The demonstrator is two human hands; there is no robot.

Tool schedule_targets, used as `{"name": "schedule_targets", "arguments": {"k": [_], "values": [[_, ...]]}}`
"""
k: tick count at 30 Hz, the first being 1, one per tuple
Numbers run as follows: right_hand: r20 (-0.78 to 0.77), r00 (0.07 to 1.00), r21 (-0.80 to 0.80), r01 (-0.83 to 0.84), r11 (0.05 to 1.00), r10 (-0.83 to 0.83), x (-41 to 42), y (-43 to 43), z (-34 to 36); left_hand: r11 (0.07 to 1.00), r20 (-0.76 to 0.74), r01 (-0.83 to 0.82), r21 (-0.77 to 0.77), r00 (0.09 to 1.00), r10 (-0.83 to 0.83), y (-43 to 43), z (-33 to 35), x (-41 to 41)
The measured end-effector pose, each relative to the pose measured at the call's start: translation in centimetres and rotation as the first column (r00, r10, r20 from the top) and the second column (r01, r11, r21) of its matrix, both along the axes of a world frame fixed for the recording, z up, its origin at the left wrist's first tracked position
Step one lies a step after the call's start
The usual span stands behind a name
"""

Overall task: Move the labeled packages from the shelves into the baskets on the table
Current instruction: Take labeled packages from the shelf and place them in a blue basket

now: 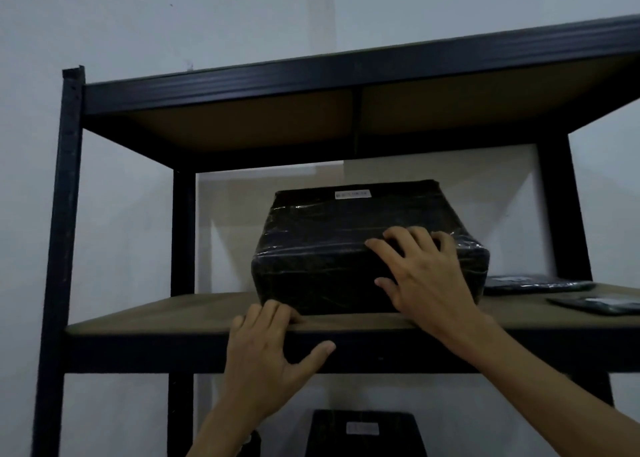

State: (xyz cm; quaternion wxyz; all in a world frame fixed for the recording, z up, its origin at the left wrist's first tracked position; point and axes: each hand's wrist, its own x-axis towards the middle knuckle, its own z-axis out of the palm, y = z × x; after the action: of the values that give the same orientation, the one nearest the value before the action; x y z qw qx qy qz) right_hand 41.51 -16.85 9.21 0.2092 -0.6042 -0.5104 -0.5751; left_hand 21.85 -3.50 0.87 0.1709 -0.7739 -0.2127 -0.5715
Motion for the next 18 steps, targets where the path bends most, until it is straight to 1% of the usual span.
{"name": "schedule_targets", "arguments": {"k": [10,18], "values": [[0.035,0.999,0.052,-0.009,0.999,0.008,-0.4,-0.8,-1.0,1.000,0.018,-0.011,0.019,1.000,0.010,0.0,-0.2,0.2],[-0.016,1.000,0.030,-0.005,1.000,0.005,-0.5,-0.5,-1.1,1.000,0.018,-0.002,-0.003,1.000,0.002,-0.3,-0.1,0.1]]}}
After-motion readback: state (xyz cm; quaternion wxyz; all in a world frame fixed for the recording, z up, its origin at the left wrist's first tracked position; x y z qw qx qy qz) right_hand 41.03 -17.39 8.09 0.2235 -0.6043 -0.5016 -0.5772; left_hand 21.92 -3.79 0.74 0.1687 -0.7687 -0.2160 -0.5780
